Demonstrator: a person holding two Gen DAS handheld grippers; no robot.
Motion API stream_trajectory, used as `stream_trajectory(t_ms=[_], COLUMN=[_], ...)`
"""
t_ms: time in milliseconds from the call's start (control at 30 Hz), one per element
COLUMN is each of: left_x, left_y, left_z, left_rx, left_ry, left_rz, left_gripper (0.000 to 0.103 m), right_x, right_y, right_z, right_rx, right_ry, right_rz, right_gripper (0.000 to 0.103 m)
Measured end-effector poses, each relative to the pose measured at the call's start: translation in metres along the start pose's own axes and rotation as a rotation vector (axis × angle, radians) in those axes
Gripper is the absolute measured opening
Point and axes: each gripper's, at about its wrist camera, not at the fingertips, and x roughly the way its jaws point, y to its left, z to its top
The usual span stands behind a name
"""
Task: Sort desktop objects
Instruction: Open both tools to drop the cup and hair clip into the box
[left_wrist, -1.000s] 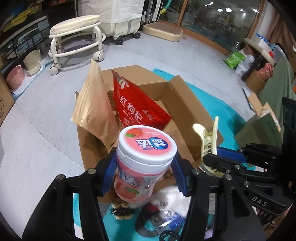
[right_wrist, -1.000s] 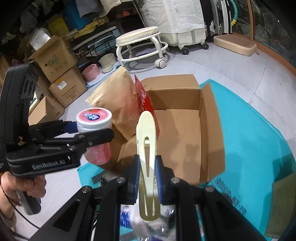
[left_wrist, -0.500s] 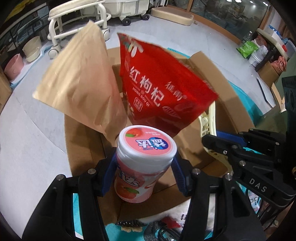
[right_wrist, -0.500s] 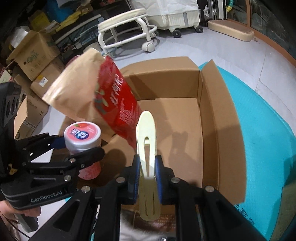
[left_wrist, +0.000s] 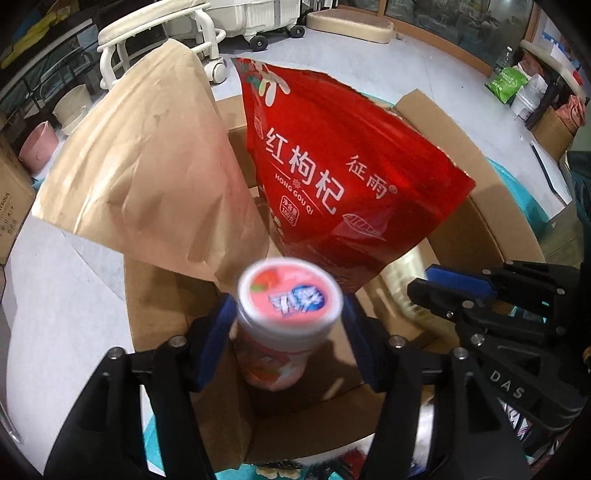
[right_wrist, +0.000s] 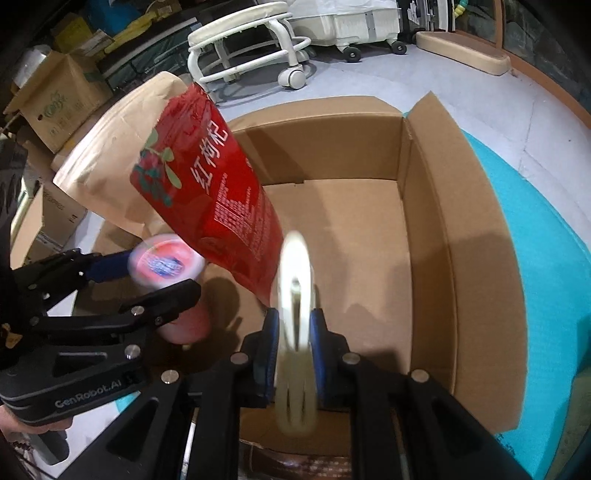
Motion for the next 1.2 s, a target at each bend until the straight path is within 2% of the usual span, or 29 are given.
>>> stream_trajectory(t_ms=[100,267,433,700,933,1200], left_x=[-0.004,-0.006,-0.021,-0.046,-0.061,-0.089], left_y=[-0.004,-0.004,-0.006,-0.012,-0.009,-0.012], left_z=[0.001,0.002,-0.001,-0.006,-0.007,-0.022], left_rx=[0.022,0.015,0.032,0.053,0.070,0.081], left_ry=[-0.019,0.008,-0.014,-0.033,-0.044,-0.061], left_rz=[0.031,0.045,0.081,0.076,0.071,0.066], left_gripper=[0.075,0.098,0.102,0.103,0.103,0.103], right_x=[0.001,-0.005,-0.019,-0.042,-0.068,-0.098], right_y=[-0.004,-0.016,-0.020,-0.023,-0.015,-0.005], right_z=[0.000,0.000,-0.001,-0.003,-0.007,-0.023], right_rx=[0.010,0.029,0.028,0.032,0.006,-0.015], right_ry=[0.026,0.024,-0.004,-0.039,-0.058,-0.074], right_rz=[0.000,-0.019,-0.038,-0.046,-0.056,-0.067], right_gripper=[0.023,0.026,0.034,0.042,0.043,0.047])
